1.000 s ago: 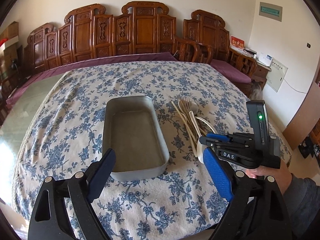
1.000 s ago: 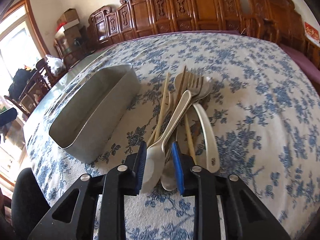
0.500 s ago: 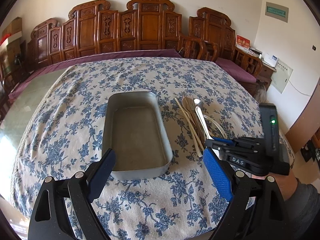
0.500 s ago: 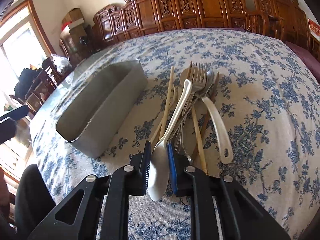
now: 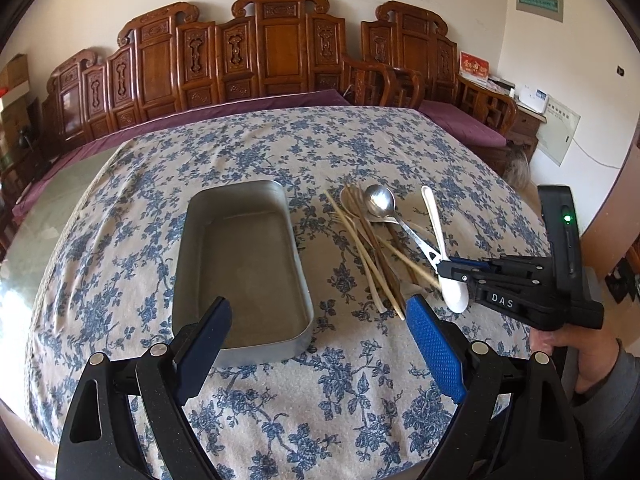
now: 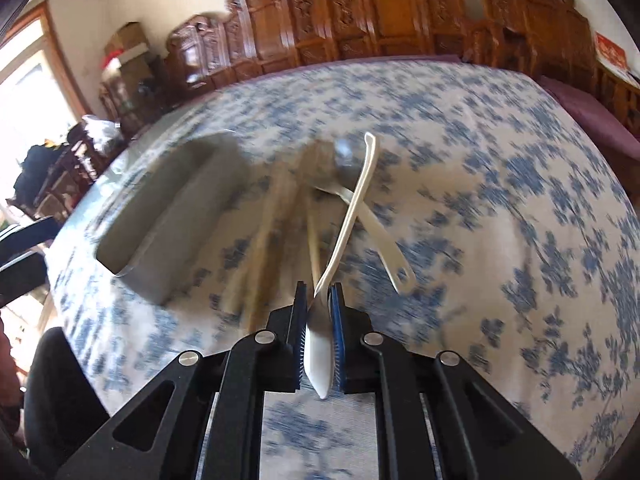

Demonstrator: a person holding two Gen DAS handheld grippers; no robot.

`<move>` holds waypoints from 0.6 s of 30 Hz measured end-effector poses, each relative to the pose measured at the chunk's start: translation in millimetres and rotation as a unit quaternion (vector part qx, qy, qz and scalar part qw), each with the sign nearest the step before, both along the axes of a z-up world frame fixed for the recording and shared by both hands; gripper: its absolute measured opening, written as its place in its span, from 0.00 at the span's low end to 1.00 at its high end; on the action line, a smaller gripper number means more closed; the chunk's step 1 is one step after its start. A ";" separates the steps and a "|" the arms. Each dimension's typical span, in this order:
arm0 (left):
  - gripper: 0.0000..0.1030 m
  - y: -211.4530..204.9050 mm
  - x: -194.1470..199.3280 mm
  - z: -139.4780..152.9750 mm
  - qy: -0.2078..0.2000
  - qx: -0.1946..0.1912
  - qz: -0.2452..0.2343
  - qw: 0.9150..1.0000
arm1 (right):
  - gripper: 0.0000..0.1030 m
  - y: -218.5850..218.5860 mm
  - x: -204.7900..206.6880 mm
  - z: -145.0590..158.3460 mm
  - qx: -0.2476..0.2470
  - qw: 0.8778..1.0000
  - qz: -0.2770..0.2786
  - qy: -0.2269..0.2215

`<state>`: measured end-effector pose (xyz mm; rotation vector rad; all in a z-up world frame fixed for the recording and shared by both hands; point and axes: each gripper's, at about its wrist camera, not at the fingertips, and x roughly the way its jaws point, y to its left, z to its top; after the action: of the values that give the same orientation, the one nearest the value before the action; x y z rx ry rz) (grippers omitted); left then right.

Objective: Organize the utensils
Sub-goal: 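Grasp a white plastic spoon from the pile with the right gripper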

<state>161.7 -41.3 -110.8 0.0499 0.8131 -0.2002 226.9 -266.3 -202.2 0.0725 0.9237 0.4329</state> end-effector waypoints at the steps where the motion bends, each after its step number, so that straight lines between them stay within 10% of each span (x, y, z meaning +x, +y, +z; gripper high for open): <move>1: 0.83 -1.3 0.6 -0.4 0.001 0.000 -0.001 1.000 | 0.13 -3.7 -0.2 1.6 0.005 1.000 -0.002 -0.003; 12: 0.83 -13.6 2.2 -3.1 0.005 0.011 -0.011 1.000 | 0.01 -8.3 -3.3 19.8 0.023 0.999 0.015 -0.031; 18: 0.83 -15.8 2.4 -1.4 0.005 0.010 -0.012 1.000 | 0.25 -7.5 -3.4 8.0 0.010 1.000 0.013 -0.016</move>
<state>164.0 -57.1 -112.1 0.0786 0.8239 -0.2153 223.5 -273.8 -194.1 0.0722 0.8896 0.4670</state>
